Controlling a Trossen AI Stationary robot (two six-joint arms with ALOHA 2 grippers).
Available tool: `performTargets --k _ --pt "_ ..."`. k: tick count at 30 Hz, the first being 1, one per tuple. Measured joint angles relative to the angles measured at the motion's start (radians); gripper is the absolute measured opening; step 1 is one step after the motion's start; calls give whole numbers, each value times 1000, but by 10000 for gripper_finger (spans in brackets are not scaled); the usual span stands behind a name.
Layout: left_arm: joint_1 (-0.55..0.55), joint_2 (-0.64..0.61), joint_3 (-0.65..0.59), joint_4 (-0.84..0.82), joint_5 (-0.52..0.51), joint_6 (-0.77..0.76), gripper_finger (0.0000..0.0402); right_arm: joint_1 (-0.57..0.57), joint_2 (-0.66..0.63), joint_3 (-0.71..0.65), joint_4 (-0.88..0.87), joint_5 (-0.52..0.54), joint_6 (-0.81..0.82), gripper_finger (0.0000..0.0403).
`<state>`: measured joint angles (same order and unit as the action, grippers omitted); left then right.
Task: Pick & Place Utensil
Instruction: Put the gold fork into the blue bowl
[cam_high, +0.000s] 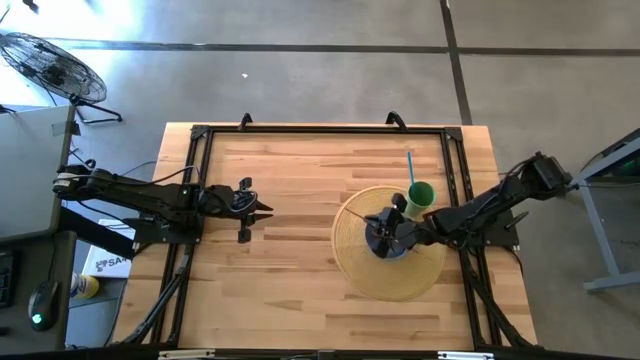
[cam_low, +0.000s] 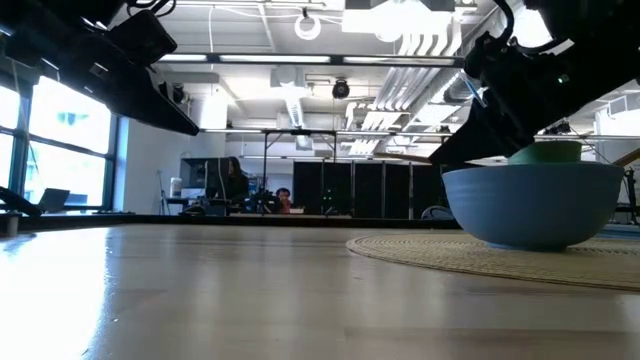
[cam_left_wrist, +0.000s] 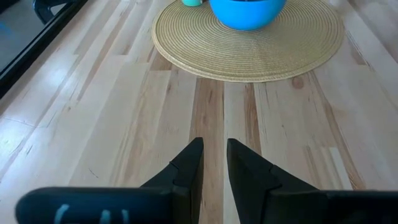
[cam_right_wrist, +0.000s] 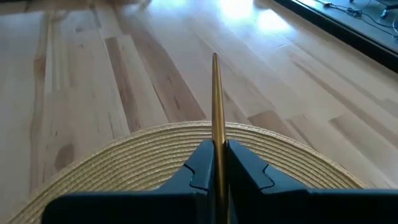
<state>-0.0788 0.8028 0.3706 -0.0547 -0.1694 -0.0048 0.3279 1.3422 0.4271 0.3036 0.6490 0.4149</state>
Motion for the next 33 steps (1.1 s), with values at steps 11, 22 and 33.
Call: performTargets --k 11,22,33 --pt "0 0 0 0 0 0 66 79 0 0 11 143 0 23" --pt "0 0 0 0 0 0 66 52 0 -61 130 116 -20 23" --pt "0 0 0 0 0 0 66 68 -1 -168 404 80 -97 24"
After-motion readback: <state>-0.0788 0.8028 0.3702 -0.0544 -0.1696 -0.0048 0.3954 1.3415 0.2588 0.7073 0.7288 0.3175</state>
